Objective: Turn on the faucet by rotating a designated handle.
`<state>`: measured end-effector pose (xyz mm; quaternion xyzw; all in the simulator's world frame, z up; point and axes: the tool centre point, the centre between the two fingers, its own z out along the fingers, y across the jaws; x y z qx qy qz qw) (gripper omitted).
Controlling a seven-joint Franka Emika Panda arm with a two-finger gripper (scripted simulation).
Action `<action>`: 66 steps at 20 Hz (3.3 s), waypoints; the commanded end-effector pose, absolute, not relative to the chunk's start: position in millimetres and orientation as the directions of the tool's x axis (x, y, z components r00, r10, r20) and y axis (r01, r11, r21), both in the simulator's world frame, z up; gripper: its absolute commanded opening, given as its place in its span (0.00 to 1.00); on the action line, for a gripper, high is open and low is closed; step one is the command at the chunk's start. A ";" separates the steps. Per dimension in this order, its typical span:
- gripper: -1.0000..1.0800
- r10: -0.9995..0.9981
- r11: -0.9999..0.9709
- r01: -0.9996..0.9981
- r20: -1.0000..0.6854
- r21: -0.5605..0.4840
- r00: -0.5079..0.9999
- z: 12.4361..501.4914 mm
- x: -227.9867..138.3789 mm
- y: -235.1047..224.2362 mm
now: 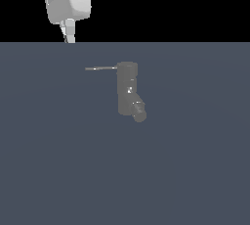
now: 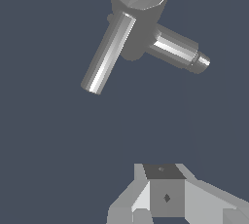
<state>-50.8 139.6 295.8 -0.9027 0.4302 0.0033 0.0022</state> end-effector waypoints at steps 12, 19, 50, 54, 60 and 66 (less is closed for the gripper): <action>0.00 -0.915 -0.403 -0.915 -0.002 0.000 0.403 237.2 31.9 141.2; 0.00 -0.954 -0.300 -0.954 0.001 0.001 0.300 213.9 66.2 134.6; 0.00 -0.972 -0.236 -0.972 0.001 0.001 0.236 200.9 45.4 117.1; 0.00 -0.972 -0.236 -0.972 0.001 0.001 0.236 200.9 34.5 114.2; 0.00 -0.972 -0.236 -0.972 0.001 0.000 0.236 201.1 17.8 109.3; 0.00 -0.972 -0.236 -0.972 0.001 0.000 0.236 201.1 0.7 104.6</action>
